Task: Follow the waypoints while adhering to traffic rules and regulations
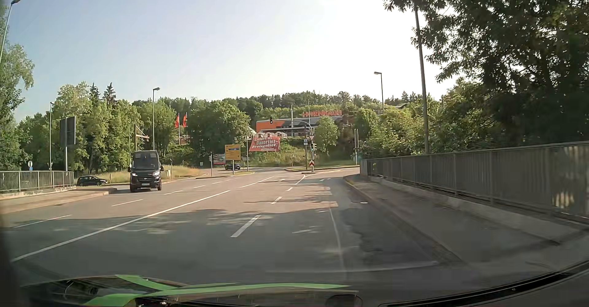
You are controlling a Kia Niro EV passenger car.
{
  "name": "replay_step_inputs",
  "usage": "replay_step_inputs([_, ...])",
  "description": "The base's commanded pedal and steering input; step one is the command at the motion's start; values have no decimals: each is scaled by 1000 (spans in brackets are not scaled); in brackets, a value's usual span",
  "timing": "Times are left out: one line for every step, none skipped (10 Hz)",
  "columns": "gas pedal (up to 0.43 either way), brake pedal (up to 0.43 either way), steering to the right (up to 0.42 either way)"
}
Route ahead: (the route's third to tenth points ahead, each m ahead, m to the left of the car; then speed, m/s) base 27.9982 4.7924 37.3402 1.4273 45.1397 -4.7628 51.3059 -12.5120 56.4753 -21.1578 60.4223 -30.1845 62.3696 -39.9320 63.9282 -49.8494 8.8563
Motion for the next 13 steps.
replay_step_inputs([98, 0, -8])
replay_step_inputs([98, 0, -8])
replay_step_inputs([98, 0, -5])
replay_step_inputs([98, 0, -2])
replay_step_inputs([98, 0, -1])
replay_step_inputs([98, 0, -2])
replay_step_inputs([98, 0, -2])
replay_step_inputs([87, 0, -2])
replay_step_inputs([79, 0, -1])
replay_step_inputs([39, 0, -1])
replay_step_inputs([39, 0, -1])
replay_step_inputs([39, 0, 0])
replay_step_inputs([39, 0, 0])
